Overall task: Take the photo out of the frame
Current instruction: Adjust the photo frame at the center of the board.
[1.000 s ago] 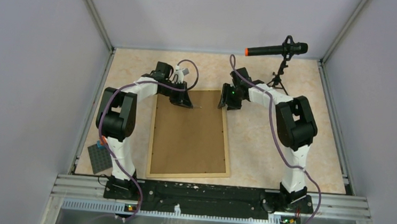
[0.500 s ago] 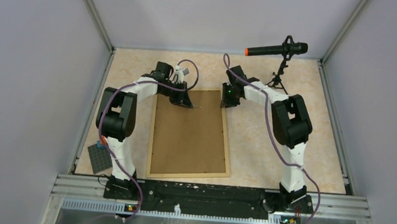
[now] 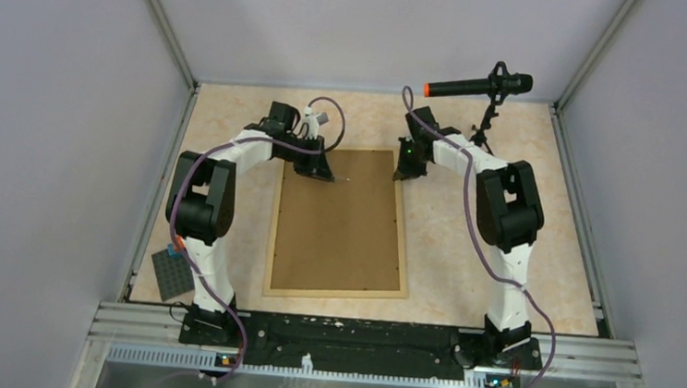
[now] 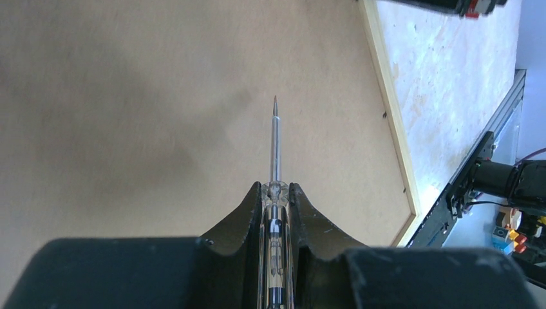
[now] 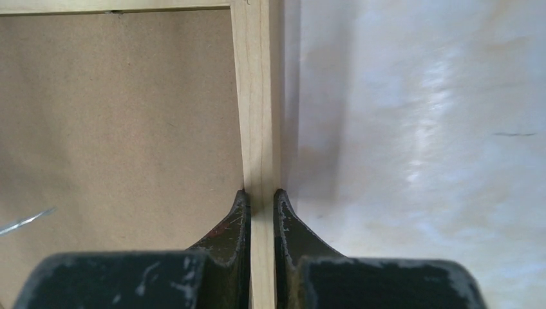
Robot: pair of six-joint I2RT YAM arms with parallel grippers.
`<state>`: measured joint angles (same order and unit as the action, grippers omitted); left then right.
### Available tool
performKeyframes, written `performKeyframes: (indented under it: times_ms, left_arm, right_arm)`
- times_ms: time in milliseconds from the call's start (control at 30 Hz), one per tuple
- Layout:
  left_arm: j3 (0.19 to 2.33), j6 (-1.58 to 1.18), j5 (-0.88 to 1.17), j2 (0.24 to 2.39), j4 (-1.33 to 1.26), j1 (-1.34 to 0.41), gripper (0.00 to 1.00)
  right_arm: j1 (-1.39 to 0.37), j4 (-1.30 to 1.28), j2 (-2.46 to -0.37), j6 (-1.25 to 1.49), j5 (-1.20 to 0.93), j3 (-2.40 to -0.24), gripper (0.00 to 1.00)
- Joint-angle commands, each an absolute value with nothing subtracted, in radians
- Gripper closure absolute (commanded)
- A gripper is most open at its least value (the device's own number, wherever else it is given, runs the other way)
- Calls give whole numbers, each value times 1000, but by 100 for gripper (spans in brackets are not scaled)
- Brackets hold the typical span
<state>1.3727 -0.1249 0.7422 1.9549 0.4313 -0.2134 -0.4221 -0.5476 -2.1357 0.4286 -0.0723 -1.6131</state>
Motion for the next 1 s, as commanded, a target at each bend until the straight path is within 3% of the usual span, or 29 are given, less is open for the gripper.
performKeyframes:
  times_ms: [0,133,167,267,367,867,967]
  left_arm:
    - [1411,-100,784,1921,418,-209,100]
    - [1399,-111,814,1912,408,-211,100]
    - [1393,-113,818,1905,400,-212,100]
    - [1377,-118,819,1893,388,-215,100]
    - [1356,-134,819,1887,375,-218,100]
    - [1306,-133,791,1854,362,-222,100]
    - [1300,-137,789,1856,358,-223,100]
  right_arm:
    - [-352,-546,-2166,454,6,-1659,100]
    - [-351,-510,-2163,461,-129,-1664,100]
    - [-352,-505,-2158,453,-163,-1668,95]
    - [-353,-484,-2113,428,-193,-1645,65]
    - [-353,-481,-2085,408,-188,-1626,56]
    - [-388,-618,-2152,310,-29,-1609,66]
    - [-389,-608,-2144,309,-30,-1594,76]
